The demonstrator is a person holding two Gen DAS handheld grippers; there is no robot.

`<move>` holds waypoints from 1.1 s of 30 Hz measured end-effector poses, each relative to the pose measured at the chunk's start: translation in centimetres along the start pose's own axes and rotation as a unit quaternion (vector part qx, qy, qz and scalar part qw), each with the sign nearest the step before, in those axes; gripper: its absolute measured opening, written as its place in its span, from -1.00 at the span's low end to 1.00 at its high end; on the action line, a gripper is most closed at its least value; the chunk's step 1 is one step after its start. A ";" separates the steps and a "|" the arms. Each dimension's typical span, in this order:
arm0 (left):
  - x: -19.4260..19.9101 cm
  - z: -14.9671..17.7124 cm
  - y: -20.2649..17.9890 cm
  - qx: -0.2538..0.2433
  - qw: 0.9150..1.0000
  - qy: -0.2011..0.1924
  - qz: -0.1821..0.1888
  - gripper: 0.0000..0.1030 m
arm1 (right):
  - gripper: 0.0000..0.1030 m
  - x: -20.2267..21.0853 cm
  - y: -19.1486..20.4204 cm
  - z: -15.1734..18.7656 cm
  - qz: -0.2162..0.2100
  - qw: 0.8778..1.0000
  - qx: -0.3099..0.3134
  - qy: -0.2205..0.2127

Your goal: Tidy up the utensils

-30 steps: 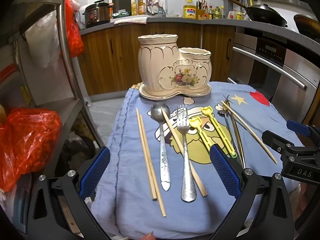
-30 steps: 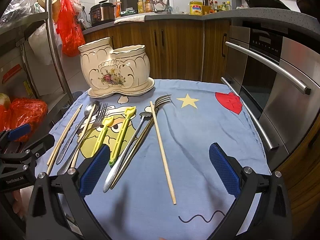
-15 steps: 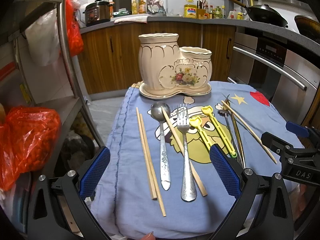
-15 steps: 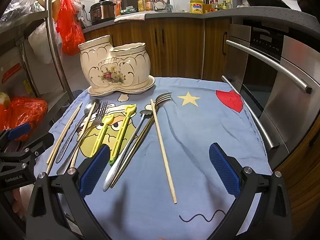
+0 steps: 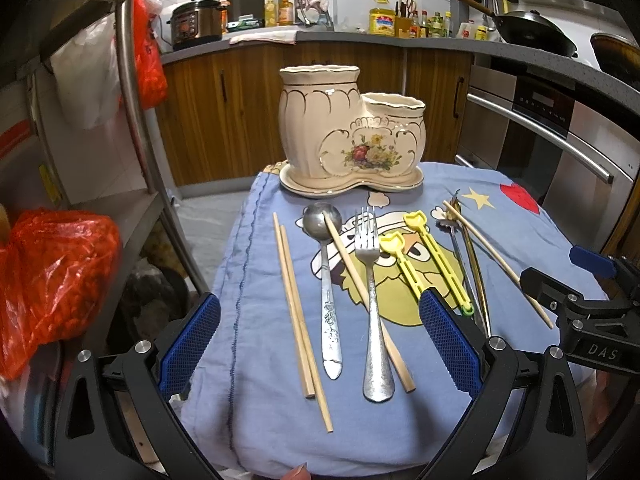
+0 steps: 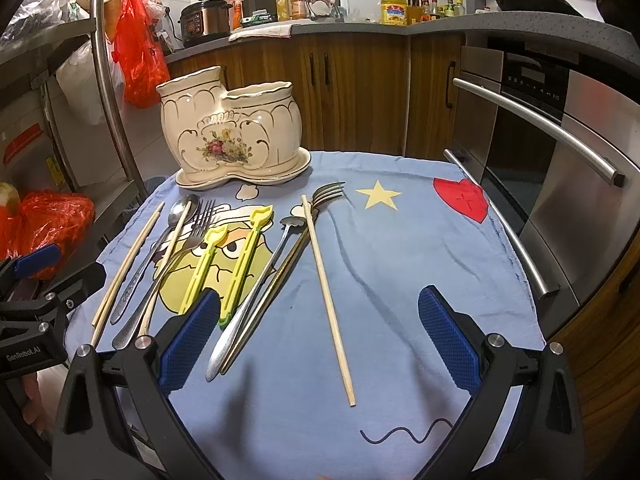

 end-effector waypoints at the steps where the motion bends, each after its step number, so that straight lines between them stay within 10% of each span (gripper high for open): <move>1: 0.0 0.0 0.0 0.000 1.000 -0.001 0.000 0.92 | 0.90 0.0 0.0 0.0 0.000 1.000 0.000 0.000; 33: -0.5 0.2 0.8 0.020 0.999 0.018 0.020 0.92 | 0.89 -1.7 -2.2 -1.1 0.019 0.999 0.028 0.025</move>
Point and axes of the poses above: each gripper's, at about its wrist camera, not at the fingertips, and x roughly against the way its jaws point, y to its left, z to its underside, the point moved 9 cm from there along -x, roughly the way its jaws point, and after that the axes turned 2 degrees about x, right-handed, at the moved point
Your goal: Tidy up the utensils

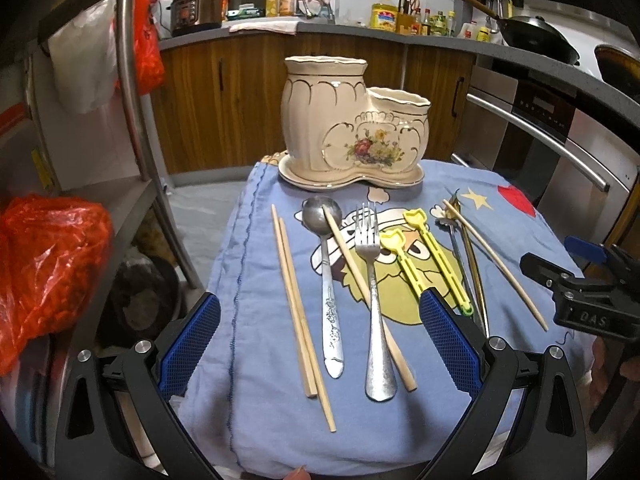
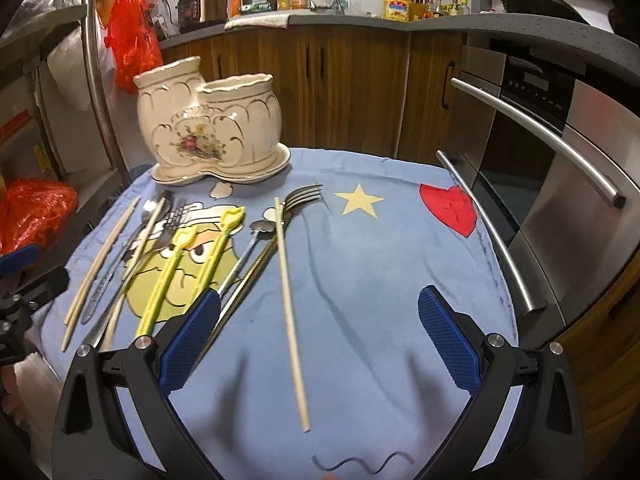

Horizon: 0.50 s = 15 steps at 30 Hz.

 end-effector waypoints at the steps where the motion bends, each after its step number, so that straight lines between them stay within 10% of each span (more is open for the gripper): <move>1: -0.1 0.0 0.1 0.001 1.000 0.003 -0.001 0.92 | 0.89 -0.5 0.0 0.0 -0.002 1.000 0.011 0.008; 15: -1.8 -2.2 1.4 -0.025 0.999 0.033 0.013 0.92 | -0.09 -4.1 1.5 1.2 -0.074 0.992 0.046 0.089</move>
Point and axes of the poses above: each gripper's, at about its wrist camera, not at the fingertips, and x roughly against the way its jaws point, y to its left, z to its underside, the point moved 9 cm from there along -x, roughly the way its jaws point, and after that the axes turned 2 degrees about x, right-handed, at the moved point
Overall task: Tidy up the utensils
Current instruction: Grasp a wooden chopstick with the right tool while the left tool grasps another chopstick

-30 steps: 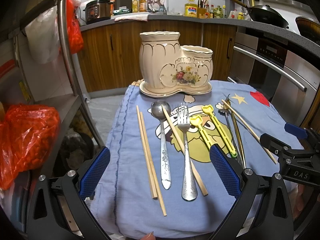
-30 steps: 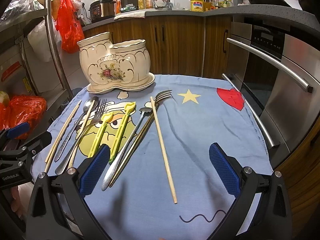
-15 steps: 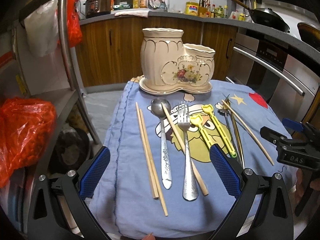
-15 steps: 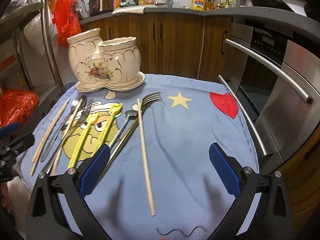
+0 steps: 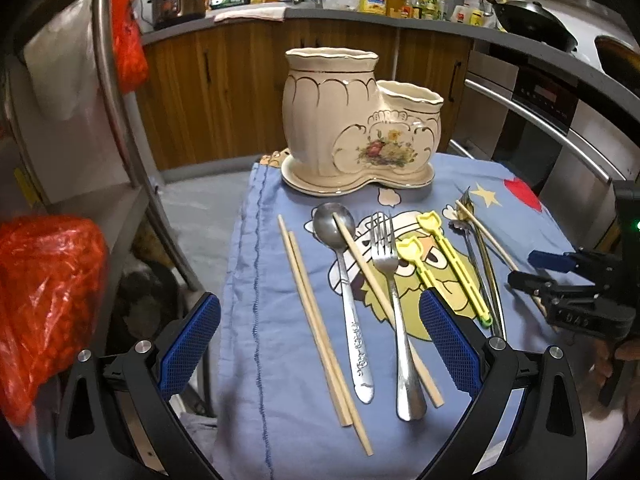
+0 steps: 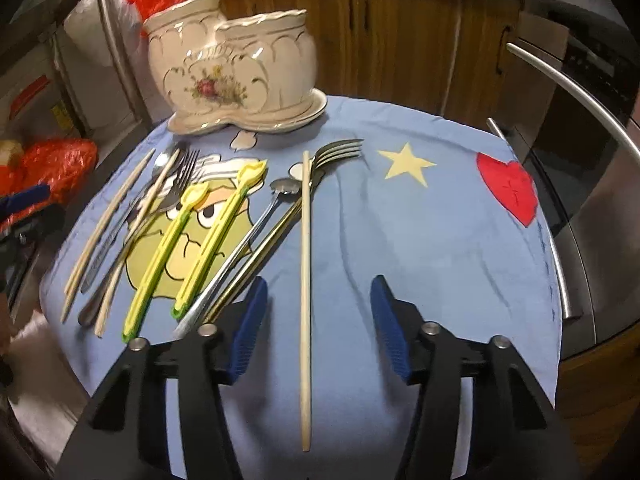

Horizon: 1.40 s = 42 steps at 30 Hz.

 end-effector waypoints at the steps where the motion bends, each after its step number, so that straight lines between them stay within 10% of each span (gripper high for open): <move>1: -0.1 0.0 0.0 -0.001 1.000 -0.002 -0.003 0.92 | -0.13 -0.1 0.1 0.0 0.002 1.000 0.005 0.001; 14: -1.9 0.7 0.4 0.010 1.000 0.021 0.006 0.88 | -0.90 -1.3 0.1 -1.3 -0.037 0.999 0.001 0.007; 18: -2.2 0.9 1.4 0.025 0.999 0.025 -0.008 0.81 | -0.91 -0.5 0.0 -1.6 -0.056 0.998 -0.017 -0.017; 28: -3.2 1.9 2.0 0.029 0.998 0.062 -0.016 -0.43 | -0.91 1.2 -0.4 -2.3 -0.056 0.996 -0.035 -0.057; 42: -4.8 1.7 1.5 0.017 0.996 0.086 -0.013 -0.54 | -0.91 1.5 -0.2 -2.1 -0.050 0.996 -0.030 -0.065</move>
Point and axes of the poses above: each gripper's, at about its wrist camera, not at the fingertips, and x roughly against the way its jaws point, y to its left, z to its underside, the point moved 9 cm from there along -x, roughly the way its jaws point, and after that the axes turned 2 degrees about x, right-handed, at the moved point
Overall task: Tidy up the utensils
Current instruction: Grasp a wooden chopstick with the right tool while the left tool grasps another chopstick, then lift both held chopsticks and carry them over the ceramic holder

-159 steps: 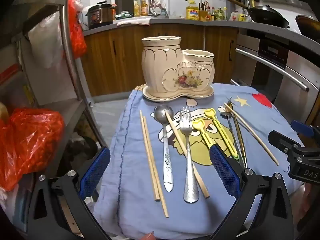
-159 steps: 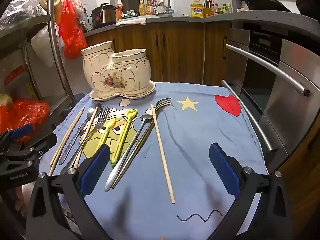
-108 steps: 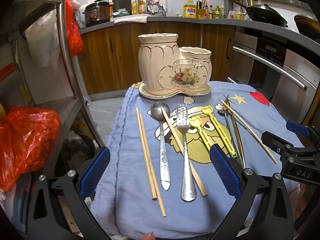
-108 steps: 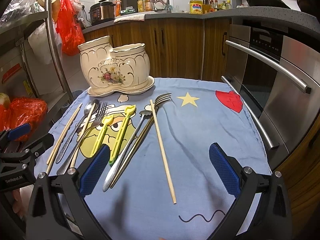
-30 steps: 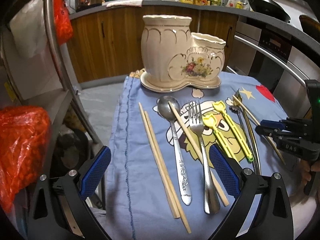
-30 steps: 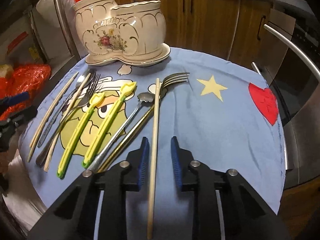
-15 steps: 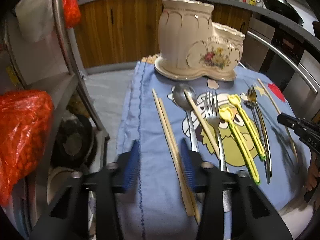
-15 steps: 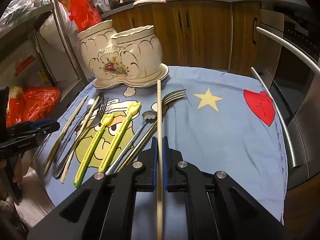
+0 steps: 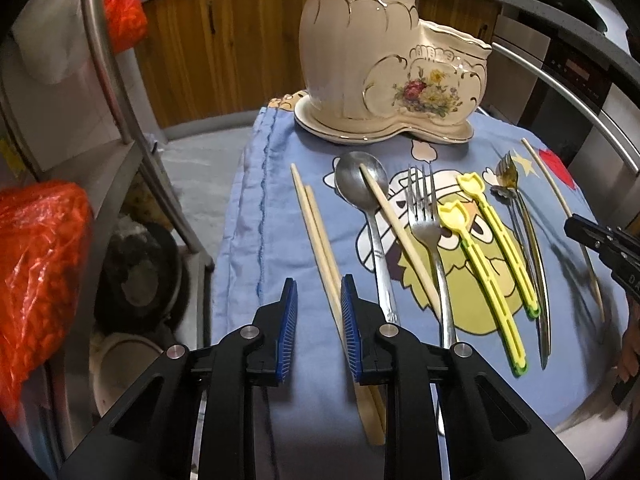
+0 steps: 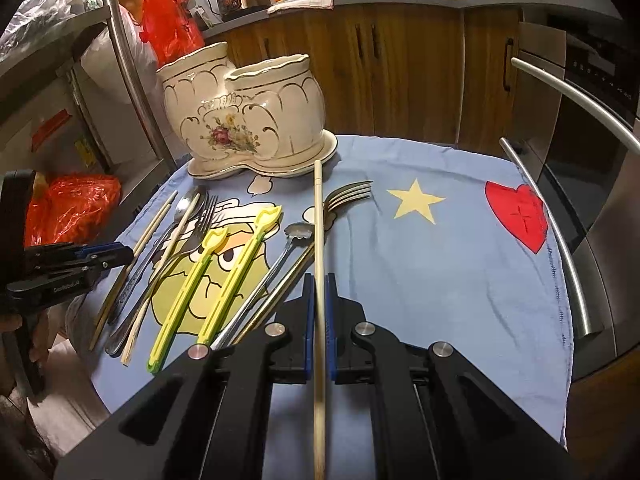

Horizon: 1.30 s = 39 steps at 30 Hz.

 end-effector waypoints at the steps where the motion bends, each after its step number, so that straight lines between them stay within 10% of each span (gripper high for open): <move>1: -0.1 0.0 0.1 0.001 1.000 0.001 -0.001 -0.56 | -0.91 0.0 0.0 0.0 -0.001 1.000 -0.001 -0.001; 26: -0.7 0.0 0.7 -0.017 1.000 0.001 -0.009 -0.87 | -0.91 0.5 -0.3 -0.5 -0.008 1.000 -0.007 -0.017; 39: 6.7 -2.2 1.5 0.023 0.994 -0.093 0.050 -0.88 | -0.91 2.8 0.0 -2.9 -0.035 0.995 -0.059 -0.068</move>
Point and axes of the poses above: each gripper's, at about its wrist camera, not at the fingertips, and x roughly against the way its jaws point, y to its left, z to its underside, the point moved 9 cm from there along -x, roughly the way its jaws point, and after that the axes turned 2 degrees about x, right-handed, at the moved point
